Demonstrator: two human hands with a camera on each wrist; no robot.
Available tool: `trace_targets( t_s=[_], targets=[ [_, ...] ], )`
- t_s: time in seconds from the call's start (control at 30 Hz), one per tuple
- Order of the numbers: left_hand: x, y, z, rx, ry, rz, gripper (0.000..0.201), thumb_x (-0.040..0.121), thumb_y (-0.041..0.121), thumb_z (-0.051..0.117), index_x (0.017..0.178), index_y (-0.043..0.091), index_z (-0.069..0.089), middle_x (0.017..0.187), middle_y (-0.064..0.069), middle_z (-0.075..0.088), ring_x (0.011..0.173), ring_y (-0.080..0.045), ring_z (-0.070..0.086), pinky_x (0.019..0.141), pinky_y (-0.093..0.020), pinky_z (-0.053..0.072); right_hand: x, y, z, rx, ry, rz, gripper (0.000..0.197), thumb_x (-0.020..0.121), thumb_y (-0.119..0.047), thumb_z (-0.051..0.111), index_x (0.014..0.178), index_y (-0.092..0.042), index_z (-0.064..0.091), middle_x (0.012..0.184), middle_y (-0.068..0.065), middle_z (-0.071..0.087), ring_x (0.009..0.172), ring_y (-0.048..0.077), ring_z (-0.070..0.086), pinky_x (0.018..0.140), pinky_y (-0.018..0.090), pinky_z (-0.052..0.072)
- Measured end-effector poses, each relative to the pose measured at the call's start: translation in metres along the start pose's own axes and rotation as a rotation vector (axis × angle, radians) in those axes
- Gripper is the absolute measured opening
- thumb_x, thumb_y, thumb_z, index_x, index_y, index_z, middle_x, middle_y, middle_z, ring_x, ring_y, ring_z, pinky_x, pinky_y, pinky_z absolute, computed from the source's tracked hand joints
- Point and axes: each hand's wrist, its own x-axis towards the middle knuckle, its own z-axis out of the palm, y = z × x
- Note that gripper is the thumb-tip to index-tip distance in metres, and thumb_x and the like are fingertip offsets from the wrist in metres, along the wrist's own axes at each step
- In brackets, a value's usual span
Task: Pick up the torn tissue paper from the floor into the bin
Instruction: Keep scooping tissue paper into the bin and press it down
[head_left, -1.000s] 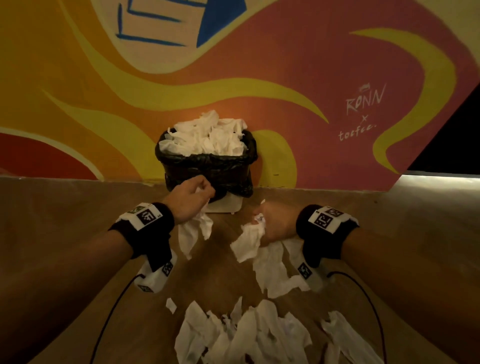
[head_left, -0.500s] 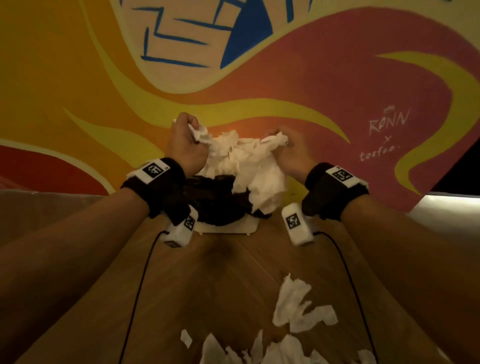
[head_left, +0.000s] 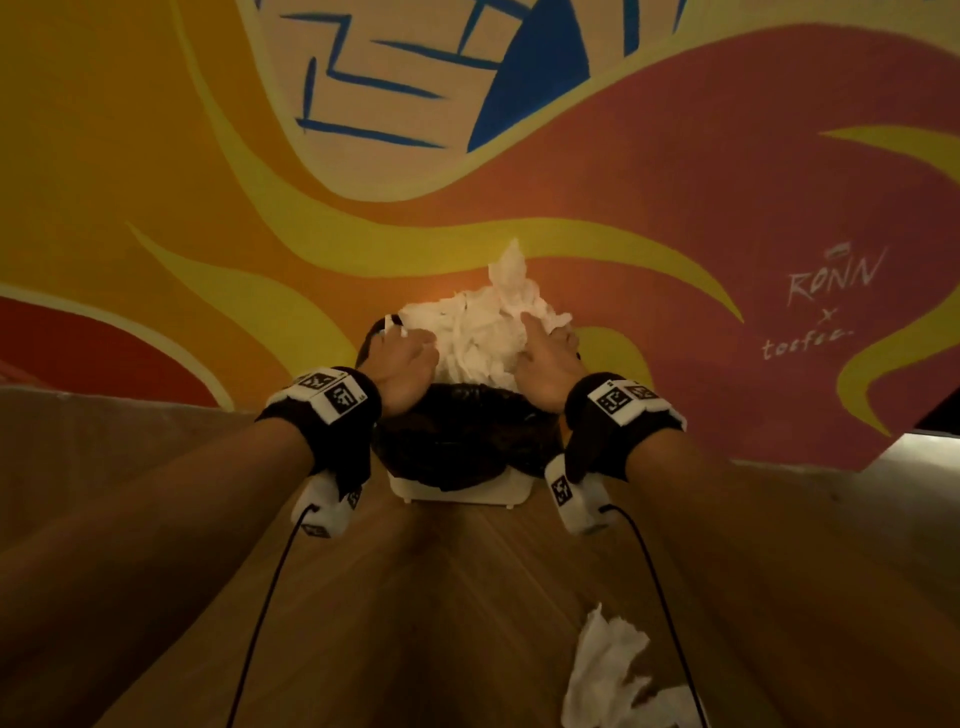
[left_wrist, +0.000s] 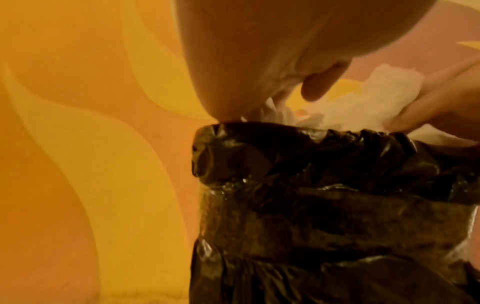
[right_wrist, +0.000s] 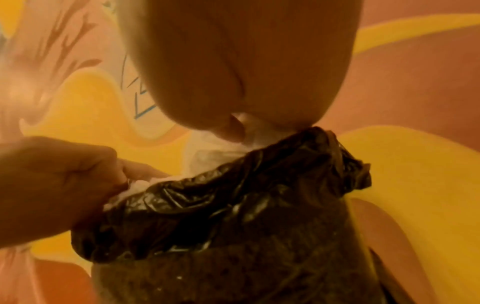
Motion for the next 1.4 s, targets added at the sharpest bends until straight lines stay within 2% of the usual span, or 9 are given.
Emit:
trace_targets(
  t_s=[0.2, 0.37, 0.47, 0.57, 0.77, 1.03, 1.17, 1.3, 1.4],
  targets=[
    [-0.003, 0.016, -0.007, 0.167, -0.089, 0.124, 0.075, 0.096, 0.0, 0.041, 0.152, 0.021, -0.005, 0.067, -0.008, 0.052, 0.054, -0.02, 0.046, 0.05, -0.03, 0.037, 0.013, 0.004, 0.005, -0.136, 0.128, -0.134, 0.071, 0.084, 0.008, 0.051, 0.144, -0.009, 0.016, 0.084, 0.013, 0.054, 0.071, 0.03, 0.056, 0.054, 0.033, 0.038],
    [0.007, 0.012, 0.003, 0.081, 0.283, 0.16, 0.049, 0.086, 0.014, 0.066, 0.127, 0.019, 0.039, 0.097, -0.011, 0.058, 0.081, -0.029, 0.063, 0.072, -0.044, 0.055, 0.019, 0.005, 0.014, -0.242, 0.226, -0.177, 0.038, 0.085, 0.008, 0.049, 0.12, -0.004, 0.053, 0.131, 0.021, 0.042, 0.109, 0.04, 0.051, 0.084, 0.039, 0.046],
    [0.012, 0.009, 0.006, 0.1, 0.338, 0.194, 0.031, 0.084, 0.02, 0.071, 0.111, 0.012, 0.061, 0.105, -0.009, 0.066, 0.091, -0.027, 0.065, 0.086, -0.042, 0.053, 0.021, 0.001, 0.012, -0.449, 0.245, -0.235, 0.02, 0.084, -0.001, 0.055, 0.098, -0.008, 0.067, 0.114, 0.017, 0.052, 0.109, 0.038, 0.049, 0.082, 0.039, 0.043],
    [0.018, 0.01, 0.01, 0.237, 0.277, 0.232, 0.02, 0.092, 0.023, 0.06, 0.1, 0.01, 0.072, 0.101, -0.012, 0.071, 0.101, -0.032, 0.059, 0.093, -0.043, 0.049, 0.021, -0.001, 0.009, -0.346, 0.101, -0.252, 0.023, 0.09, -0.017, 0.053, 0.07, -0.008, 0.06, 0.084, 0.014, 0.057, 0.088, 0.033, 0.056, 0.069, 0.033, 0.042],
    [0.013, 0.016, 0.025, 0.434, 0.094, 0.123, 0.048, 0.097, 0.049, 0.026, 0.082, 0.014, 0.056, 0.091, -0.013, 0.057, 0.092, -0.034, 0.057, 0.081, -0.039, 0.046, 0.003, 0.006, 0.009, -0.227, -0.11, -0.345, 0.039, 0.097, -0.034, 0.035, 0.086, -0.012, 0.065, 0.088, 0.006, 0.064, 0.082, 0.026, 0.057, 0.075, 0.04, 0.045],
    [0.009, 0.037, 0.022, 0.525, -0.264, 0.02, 0.041, 0.103, 0.033, 0.017, 0.121, 0.015, 0.048, 0.131, -0.015, 0.051, 0.118, -0.03, 0.049, 0.097, -0.04, 0.038, 0.001, 0.003, 0.007, -0.423, -0.269, -0.235, 0.037, 0.101, -0.039, 0.018, 0.071, -0.03, 0.037, 0.074, -0.006, 0.042, 0.083, 0.023, 0.048, 0.075, 0.038, 0.038],
    [0.008, 0.015, 0.019, 0.19, 0.028, 0.094, 0.036, 0.096, 0.034, 0.043, 0.095, 0.011, 0.071, 0.082, -0.011, 0.068, 0.066, -0.022, 0.057, 0.062, -0.029, 0.043, -0.005, 0.015, 0.008, -0.333, -0.119, -0.289, 0.044, 0.097, -0.047, 0.029, 0.134, -0.024, 0.04, 0.107, 0.007, 0.061, 0.089, 0.028, 0.056, 0.075, 0.035, 0.036],
    [-0.01, 0.014, 0.017, 0.116, 0.266, 0.22, 0.034, 0.095, 0.028, 0.046, 0.123, 0.021, 0.064, 0.118, -0.014, 0.067, 0.049, -0.015, 0.053, 0.055, -0.022, 0.046, -0.025, 0.034, 0.003, -0.432, 0.07, -0.435, 0.049, 0.096, -0.044, 0.032, 0.14, -0.023, 0.037, 0.126, 0.007, 0.059, 0.103, 0.031, 0.057, 0.094, 0.046, 0.038],
    [-0.023, 0.021, 0.018, 0.212, 0.571, 0.371, 0.044, 0.085, 0.035, 0.047, 0.12, 0.019, 0.065, 0.117, -0.015, 0.067, 0.098, -0.029, 0.061, 0.095, -0.037, 0.046, -0.045, 0.045, -0.015, -0.438, 0.106, -0.455, 0.048, 0.095, -0.041, 0.037, 0.141, -0.025, 0.037, 0.128, 0.006, 0.053, 0.112, 0.032, 0.053, 0.099, 0.05, 0.036]
  ],
)
